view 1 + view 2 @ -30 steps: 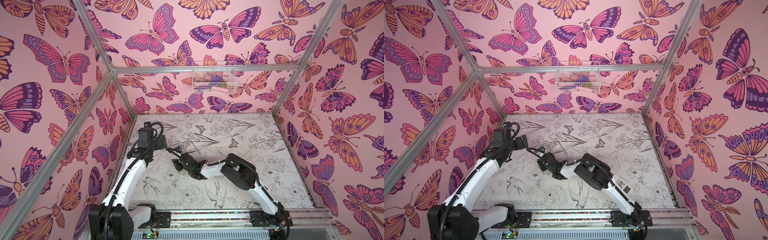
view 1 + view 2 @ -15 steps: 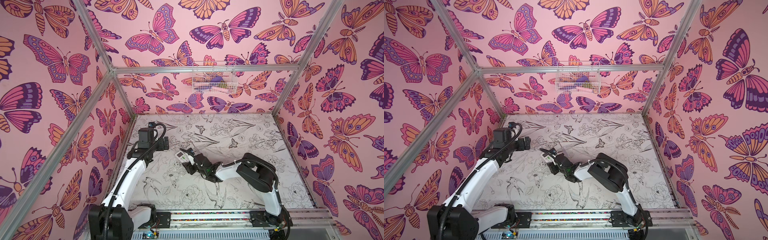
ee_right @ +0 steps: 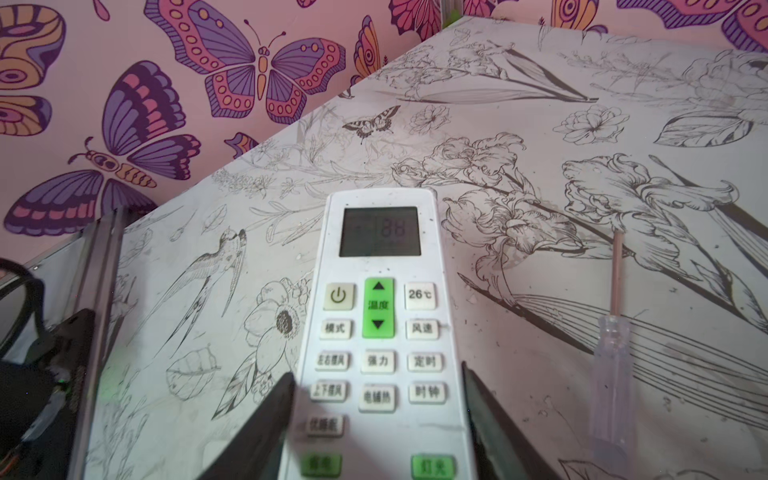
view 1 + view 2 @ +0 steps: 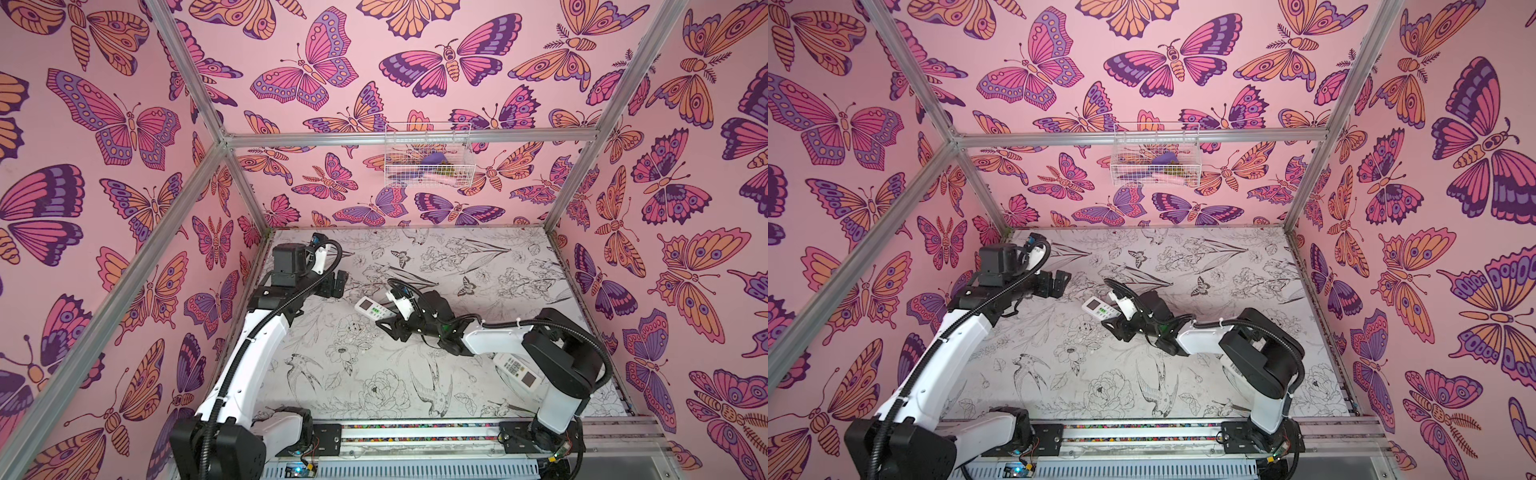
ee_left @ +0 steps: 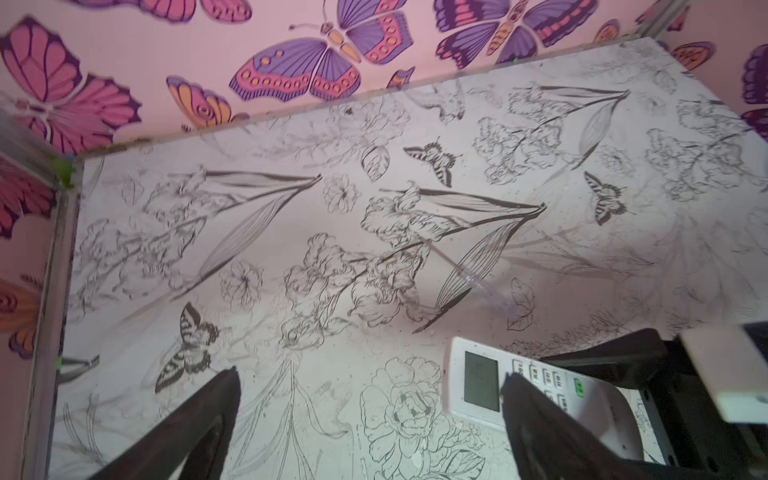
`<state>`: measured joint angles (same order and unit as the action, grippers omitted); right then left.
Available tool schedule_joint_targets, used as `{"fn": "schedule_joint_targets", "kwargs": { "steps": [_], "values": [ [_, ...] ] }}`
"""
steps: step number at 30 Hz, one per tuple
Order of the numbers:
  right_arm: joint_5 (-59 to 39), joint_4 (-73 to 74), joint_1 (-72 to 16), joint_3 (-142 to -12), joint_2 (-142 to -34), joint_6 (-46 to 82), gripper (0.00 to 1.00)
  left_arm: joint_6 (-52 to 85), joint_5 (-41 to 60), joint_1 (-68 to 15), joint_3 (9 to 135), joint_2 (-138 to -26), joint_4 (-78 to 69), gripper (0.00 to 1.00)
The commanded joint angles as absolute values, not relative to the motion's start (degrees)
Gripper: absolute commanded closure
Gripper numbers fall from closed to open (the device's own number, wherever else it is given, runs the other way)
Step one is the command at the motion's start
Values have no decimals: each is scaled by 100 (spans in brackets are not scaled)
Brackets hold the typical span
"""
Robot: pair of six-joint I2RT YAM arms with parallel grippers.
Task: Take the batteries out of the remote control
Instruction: 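Lift the remote with the right gripper while the left gripper rises toward it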
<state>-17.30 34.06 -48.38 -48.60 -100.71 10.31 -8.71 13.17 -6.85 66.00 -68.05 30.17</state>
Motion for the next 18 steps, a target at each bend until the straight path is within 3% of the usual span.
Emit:
{"fn": "schedule_joint_targets", "kwargs": {
  "steps": [1, 7, 15, 18],
  "values": [
    [-2535, 3163, -4602, -4718, -9589, 890, 70, -1864, 2021, -848, 6998, -6957, 3603, 1],
    [-3455, 2718, -3917, -4509, -8775, 859, 69, -3580, 2843, -949, 7816, -7233, 4506, 1],
    [-4328, 1773, -3087, -4553, -7732, 701, 69, -5889, 4680, -997, 8745, -7646, 5139, 1],
    [-4658, 2078, -2700, -4436, -7471, 1145, 69, -7053, 5327, -1034, 8857, -7642, 5147, 1]
  ]
}}
